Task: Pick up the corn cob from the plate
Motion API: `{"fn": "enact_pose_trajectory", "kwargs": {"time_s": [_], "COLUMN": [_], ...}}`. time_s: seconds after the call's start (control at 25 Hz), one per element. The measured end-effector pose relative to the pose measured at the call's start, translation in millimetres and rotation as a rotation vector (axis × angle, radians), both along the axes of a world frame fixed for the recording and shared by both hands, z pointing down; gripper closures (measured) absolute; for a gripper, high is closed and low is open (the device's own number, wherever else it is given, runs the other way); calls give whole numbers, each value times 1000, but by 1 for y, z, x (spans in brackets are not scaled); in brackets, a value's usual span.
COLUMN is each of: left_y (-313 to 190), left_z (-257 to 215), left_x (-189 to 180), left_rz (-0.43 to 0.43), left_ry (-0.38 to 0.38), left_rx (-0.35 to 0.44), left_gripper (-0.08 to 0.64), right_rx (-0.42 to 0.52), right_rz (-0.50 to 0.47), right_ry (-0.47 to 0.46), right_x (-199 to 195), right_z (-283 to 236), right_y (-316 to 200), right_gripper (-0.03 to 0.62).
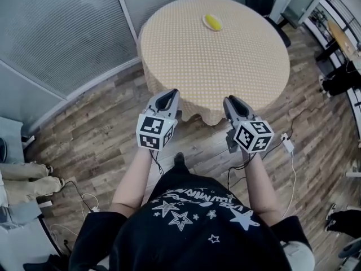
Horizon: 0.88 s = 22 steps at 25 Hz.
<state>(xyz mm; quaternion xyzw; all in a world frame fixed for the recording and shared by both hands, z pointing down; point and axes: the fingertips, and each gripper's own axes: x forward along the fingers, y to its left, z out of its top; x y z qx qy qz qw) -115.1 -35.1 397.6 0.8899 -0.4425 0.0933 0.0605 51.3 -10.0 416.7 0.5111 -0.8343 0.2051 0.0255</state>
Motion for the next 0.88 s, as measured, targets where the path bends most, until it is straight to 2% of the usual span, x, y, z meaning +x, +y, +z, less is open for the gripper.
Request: {"fn": "enact_pose_trajectory", "kwargs": {"time_s": [0.28, 0.48, 0.64, 0.88], "left_y": [-43, -68, -82, -79], "left_z": [3, 4, 8, 5], "left_x": [-7, -16, -11, 21], "left_rz": [55, 91, 97, 118], "left_ry": [-2, 10, 19, 5], "left_rx": [-10, -18, -29, -15], "left_gripper": [550, 550, 550, 550], "right_rx": [-2, 7, 2, 8], "right_rz": [30, 84, 129, 156], "right_ry": [-3, 4, 5, -8], "right_x": [-15, -15, 3, 39], "right_z": [-1, -3, -1, 0], "right_y": [-43, -60, -67, -67], "right_gripper": [526, 526, 526, 526]}}
